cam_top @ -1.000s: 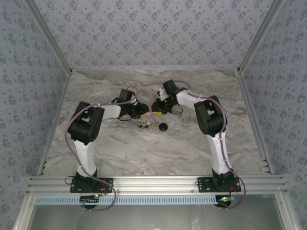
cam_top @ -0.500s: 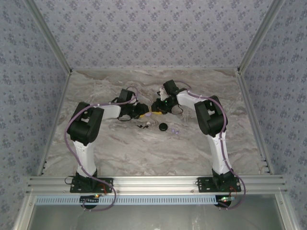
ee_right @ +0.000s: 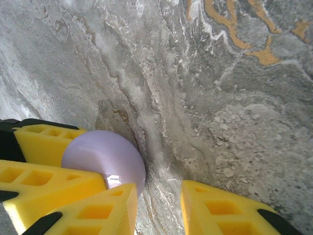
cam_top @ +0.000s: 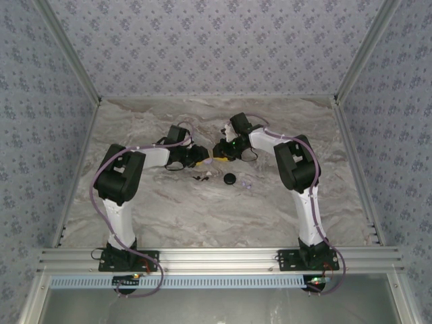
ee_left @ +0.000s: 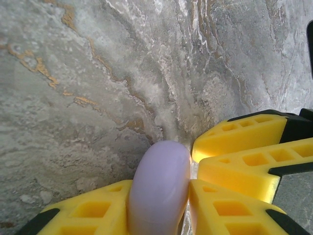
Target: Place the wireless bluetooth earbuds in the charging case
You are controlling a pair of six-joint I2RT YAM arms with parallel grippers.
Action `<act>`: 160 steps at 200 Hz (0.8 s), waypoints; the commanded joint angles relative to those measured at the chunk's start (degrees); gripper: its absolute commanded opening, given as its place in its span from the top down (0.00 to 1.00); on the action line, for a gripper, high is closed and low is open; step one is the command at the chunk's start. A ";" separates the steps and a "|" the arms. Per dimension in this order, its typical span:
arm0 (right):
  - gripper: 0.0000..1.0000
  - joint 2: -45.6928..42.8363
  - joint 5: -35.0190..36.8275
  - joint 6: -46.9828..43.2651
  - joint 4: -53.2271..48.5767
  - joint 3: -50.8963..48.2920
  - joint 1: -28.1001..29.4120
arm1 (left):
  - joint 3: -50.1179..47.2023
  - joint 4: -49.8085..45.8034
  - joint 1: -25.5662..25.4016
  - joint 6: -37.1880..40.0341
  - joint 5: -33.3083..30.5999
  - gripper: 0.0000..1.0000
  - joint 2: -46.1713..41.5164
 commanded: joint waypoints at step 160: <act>0.64 -8.76 0.74 0.86 2.79 -8.46 -2.73 | 1.74 1.42 -0.36 0.87 1.35 0.92 -4.67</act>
